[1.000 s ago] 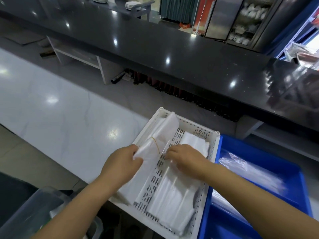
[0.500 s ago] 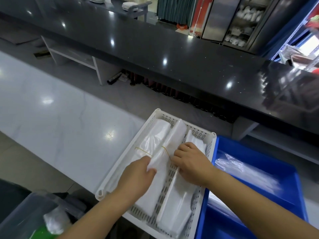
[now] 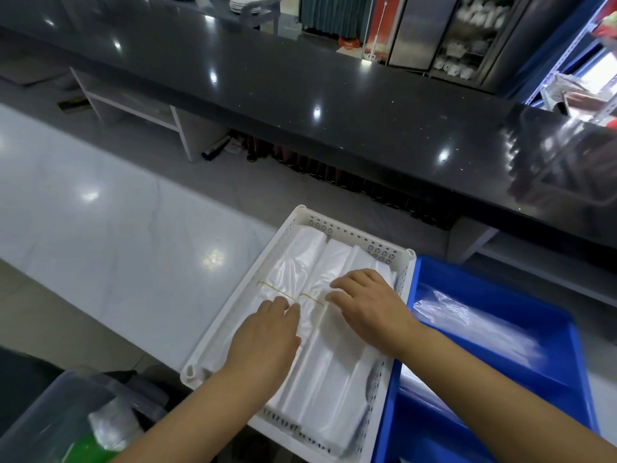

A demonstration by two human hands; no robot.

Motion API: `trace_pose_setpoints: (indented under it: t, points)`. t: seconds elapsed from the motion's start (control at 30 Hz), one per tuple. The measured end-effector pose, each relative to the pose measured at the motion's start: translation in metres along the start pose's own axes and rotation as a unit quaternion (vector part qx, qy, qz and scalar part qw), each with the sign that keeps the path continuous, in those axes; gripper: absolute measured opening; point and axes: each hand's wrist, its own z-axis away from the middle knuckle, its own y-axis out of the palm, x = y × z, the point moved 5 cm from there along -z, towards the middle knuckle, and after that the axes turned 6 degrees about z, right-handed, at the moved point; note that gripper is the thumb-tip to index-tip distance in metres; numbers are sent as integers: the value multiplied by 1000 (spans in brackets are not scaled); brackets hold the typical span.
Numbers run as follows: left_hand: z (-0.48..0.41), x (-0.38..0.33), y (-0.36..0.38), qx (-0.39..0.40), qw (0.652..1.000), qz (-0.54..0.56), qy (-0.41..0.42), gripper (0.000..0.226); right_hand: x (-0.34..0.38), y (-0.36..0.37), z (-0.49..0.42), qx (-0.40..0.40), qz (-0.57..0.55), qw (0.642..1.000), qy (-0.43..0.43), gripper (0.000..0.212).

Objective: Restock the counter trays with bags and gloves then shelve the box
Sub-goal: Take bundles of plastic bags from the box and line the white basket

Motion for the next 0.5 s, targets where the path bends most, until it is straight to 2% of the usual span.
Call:
trace_pose_setpoints:
  t: [0.1,0.2,0.27,0.37,0.5]
  points:
    - [6,-1,7,26,998,46,22,47,-5,-3,-3,16,-19,999,29,37]
    - [10,-6,13,62,998,25,21,48,-7,-5,-5,27,-38,998,33,32]
    - [12,-9,12,59,998,25,11,45,-6,-6,-9,22,-50,998,34,27]
    - [19,-3,0,18,998,47,-31,41,2,-10,-15,5,-64,997,34,21]
    - [46,26,-27,-77,989,80,-95,40,23,-15,-26,-15,-91,996,-6,16]
